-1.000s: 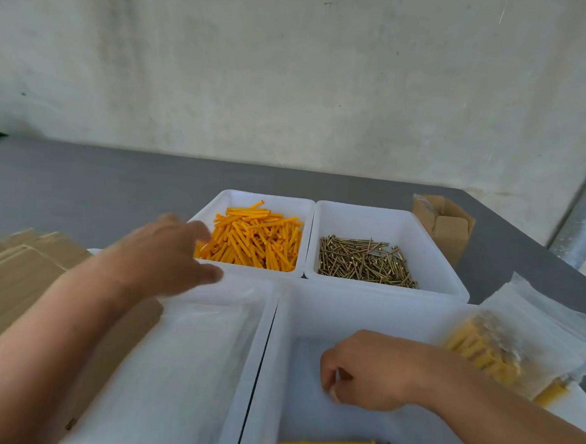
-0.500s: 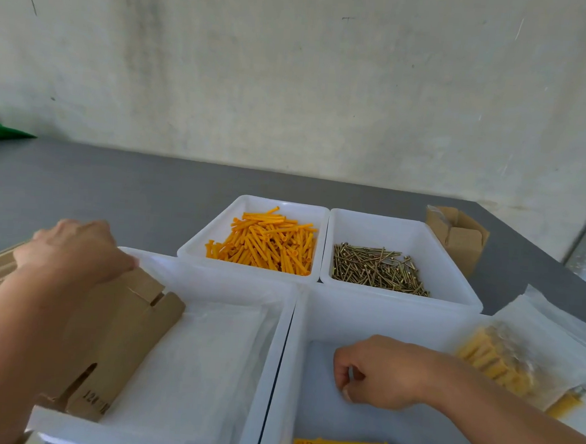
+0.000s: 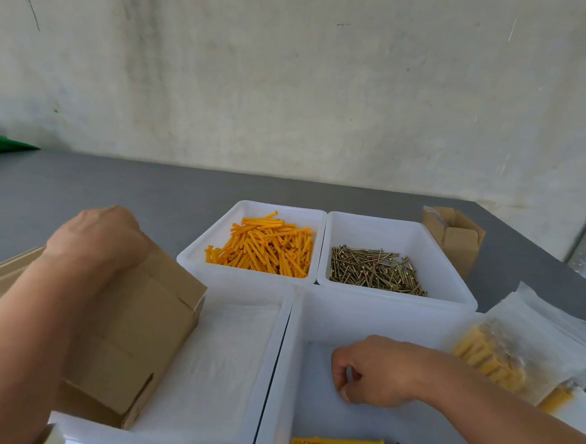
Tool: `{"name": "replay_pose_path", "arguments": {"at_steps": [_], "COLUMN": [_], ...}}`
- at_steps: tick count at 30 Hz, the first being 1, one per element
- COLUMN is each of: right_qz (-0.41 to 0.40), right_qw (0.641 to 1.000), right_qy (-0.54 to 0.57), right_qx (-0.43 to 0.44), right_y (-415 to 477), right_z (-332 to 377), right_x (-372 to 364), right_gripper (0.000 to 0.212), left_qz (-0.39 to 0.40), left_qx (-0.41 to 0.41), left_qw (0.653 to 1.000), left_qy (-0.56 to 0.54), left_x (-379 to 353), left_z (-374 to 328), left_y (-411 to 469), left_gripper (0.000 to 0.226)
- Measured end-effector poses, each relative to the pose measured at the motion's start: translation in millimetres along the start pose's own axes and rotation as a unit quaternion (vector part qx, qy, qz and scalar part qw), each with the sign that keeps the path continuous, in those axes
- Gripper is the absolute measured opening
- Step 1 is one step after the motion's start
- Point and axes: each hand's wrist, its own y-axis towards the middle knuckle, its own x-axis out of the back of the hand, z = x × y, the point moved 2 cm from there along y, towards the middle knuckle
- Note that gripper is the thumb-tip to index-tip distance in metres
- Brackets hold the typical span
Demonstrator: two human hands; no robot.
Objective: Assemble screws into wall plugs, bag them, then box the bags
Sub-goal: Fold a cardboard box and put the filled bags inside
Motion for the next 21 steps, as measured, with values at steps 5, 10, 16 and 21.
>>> {"name": "replay_pose_path", "arguments": {"at_steps": [5,10,16,21], "right_qz": [0.004,0.009,-0.008,-0.178], "right_qw": [1.000,1.000,0.999,0.981], "right_qy": [-0.004,-0.007,-0.022,0.061], "right_qx": [0.001,0.006,0.022,0.051], "right_y": [-2.9,-5.5,-6.9,-18.5], "right_z": [0.4,-0.7,-5.9,-8.1], "right_x": [1.1,3.8,8.5,34.4], "right_gripper": [0.022,0.024,0.027,0.025], "left_qz": [-0.066,-0.216,-0.319,-0.314], "left_qx": [-0.067,-0.179,-0.194,-0.253], "left_qw": [0.995,0.958,0.911,0.827], "left_qy": [-0.014,-0.063,-0.174,-0.391], "left_x": [12.7,52.3,84.8,97.2], "left_z": [-15.8,-32.9,-25.5,-59.4], "left_y": [-7.9,-16.7,10.9,-26.3], "left_gripper": [0.020,0.016,0.027,0.016]}}
